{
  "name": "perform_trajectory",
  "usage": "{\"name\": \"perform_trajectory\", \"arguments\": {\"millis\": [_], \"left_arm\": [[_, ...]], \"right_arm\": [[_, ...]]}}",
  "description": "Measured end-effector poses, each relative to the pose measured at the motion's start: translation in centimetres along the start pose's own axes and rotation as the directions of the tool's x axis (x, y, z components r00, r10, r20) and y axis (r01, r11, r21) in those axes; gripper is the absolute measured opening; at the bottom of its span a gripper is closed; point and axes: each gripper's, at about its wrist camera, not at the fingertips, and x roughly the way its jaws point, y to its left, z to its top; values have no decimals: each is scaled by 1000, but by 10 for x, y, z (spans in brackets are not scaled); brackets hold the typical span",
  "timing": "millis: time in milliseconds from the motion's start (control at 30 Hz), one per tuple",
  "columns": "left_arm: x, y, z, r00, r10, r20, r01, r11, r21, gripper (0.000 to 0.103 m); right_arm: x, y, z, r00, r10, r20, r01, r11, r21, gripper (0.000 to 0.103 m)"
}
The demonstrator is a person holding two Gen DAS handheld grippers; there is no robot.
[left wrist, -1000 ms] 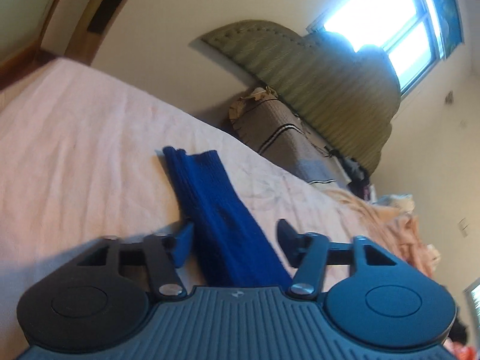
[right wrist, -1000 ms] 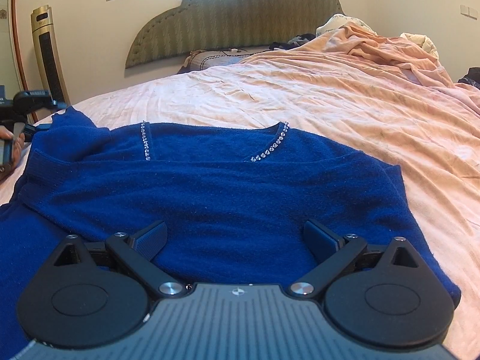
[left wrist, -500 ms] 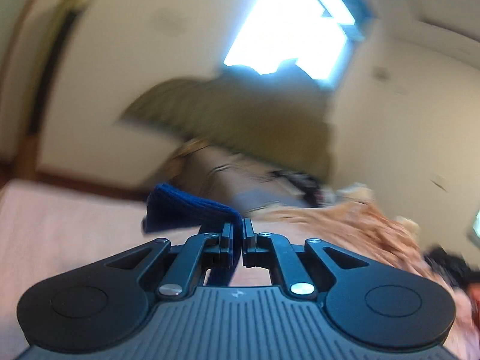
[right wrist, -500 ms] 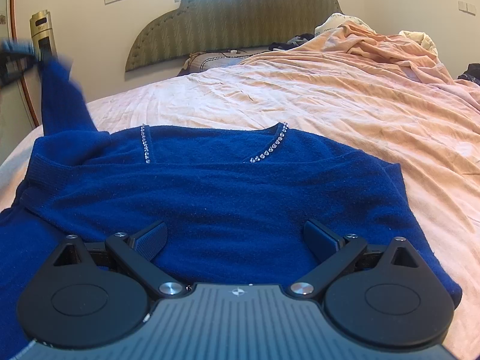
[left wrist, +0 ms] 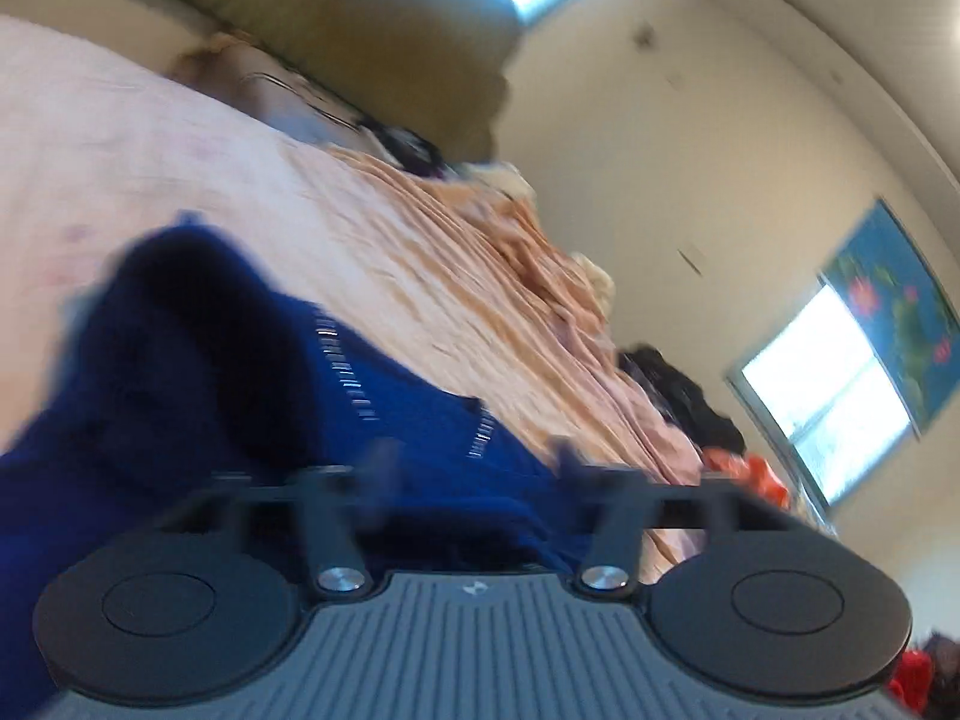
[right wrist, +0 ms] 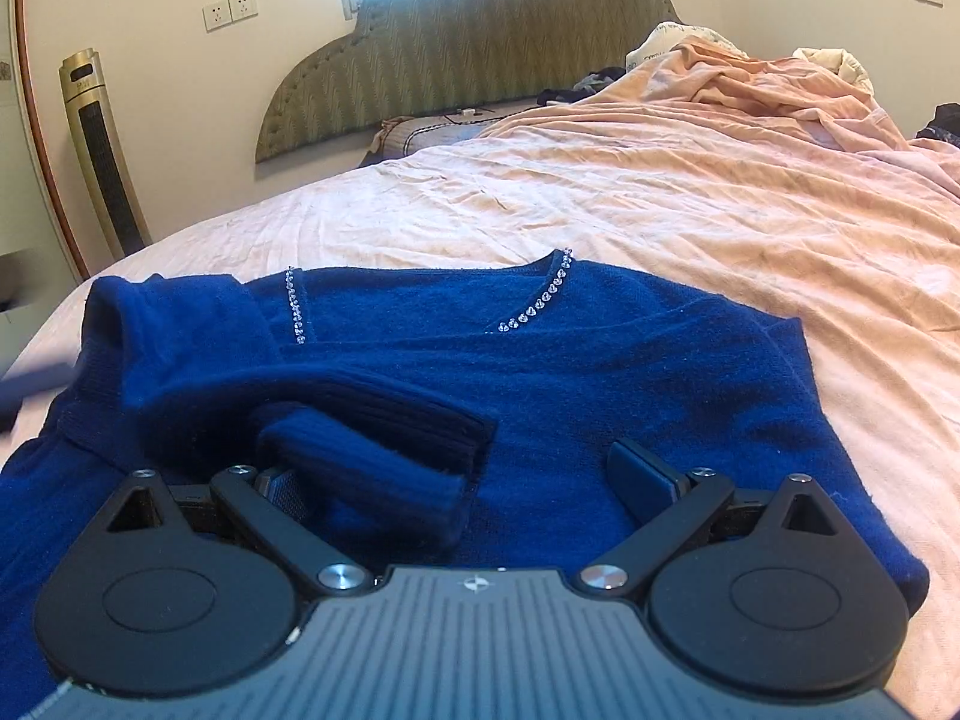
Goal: Fold small clothes
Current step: 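Grasp the opposite side edge of the sweater with the right tool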
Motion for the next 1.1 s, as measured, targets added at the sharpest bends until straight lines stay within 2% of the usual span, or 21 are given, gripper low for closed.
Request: {"name": "perform_trajectory", "arguments": {"millis": [67, 167, 233, 300, 367, 400, 500, 567, 633, 700, 733, 833, 967, 1033, 1067, 1100], "left_arm": [[-20, 12, -5, 996, 50, 75, -52, 998, 32, 92], [-30, 31, -17, 987, 115, 116, -121, 992, 39, 92], [-24, 45, -21, 990, 117, 78, -113, 992, -56, 92], [-20, 50, -18, 988, 122, 95, -116, 991, -74, 91], [-17, 46, -21, 988, 123, 95, -117, 991, -63, 91], [-17, 45, -22, 988, 126, 94, -120, 991, -60, 92], [-33, 51, -30, 988, 116, 98, -110, 992, -65, 93], [-38, 53, -32, 990, 103, 101, -96, 993, -68, 94], [-40, 54, -33, 990, 97, 105, -89, 993, -76, 94], [-41, 55, -33, 990, 92, 108, -84, 993, -81, 94], [-41, 55, -33, 990, 91, 109, -82, 993, -82, 95], [-42, 55, -33, 990, 86, 112, -77, 993, -85, 95], [-42, 55, -34, 990, 83, 118, -73, 993, -88, 96], [-42, 56, -34, 990, 84, 118, -73, 993, -88, 96], [-42, 56, -34, 989, 84, 118, -74, 993, -88, 96], [-42, 56, -34, 989, 84, 118, -74, 993, -88, 96]], "right_arm": [[0, -1, 0, 1000, 3, 2, -3, 1000, 6, 98], [-1, -3, 0, 1000, 12, 5, -12, 1000, 14, 98], [-2, -5, 0, 1000, 26, 9, -27, 999, 26, 99], [-7, -10, 1, 998, 56, 8, -56, 997, 51, 101], [-16, -20, 4, 991, 133, -9, -130, 982, 140, 102], [-23, -26, 5, 982, 191, -2, -185, 956, 225, 102], [-37, -46, 12, 939, 338, 62, -328, 828, 456, 101], [-43, -51, 20, 933, 348, 94, -344, 777, 527, 101], [-40, -53, 27, 925, 371, 80, -346, 735, 583, 100], [-29, -52, 33, 913, 408, 10, -320, 702, 636, 96], [-23, -50, 35, 910, 412, -35, -290, 696, 656, 90], [-4, -45, 38, 904, 409, -128, -199, 666, 719, 81], [19, -54, 23, 881, 443, -165, -102, 521, 848, 85], [23, -57, 20, 883, 448, -140, -93, 460, 883, 84], [22, -56, 20, 889, 435, -143, -83, 461, 883, 79], [22, -53, 21, 894, 416, -164, -68, 489, 870, 55]]}}
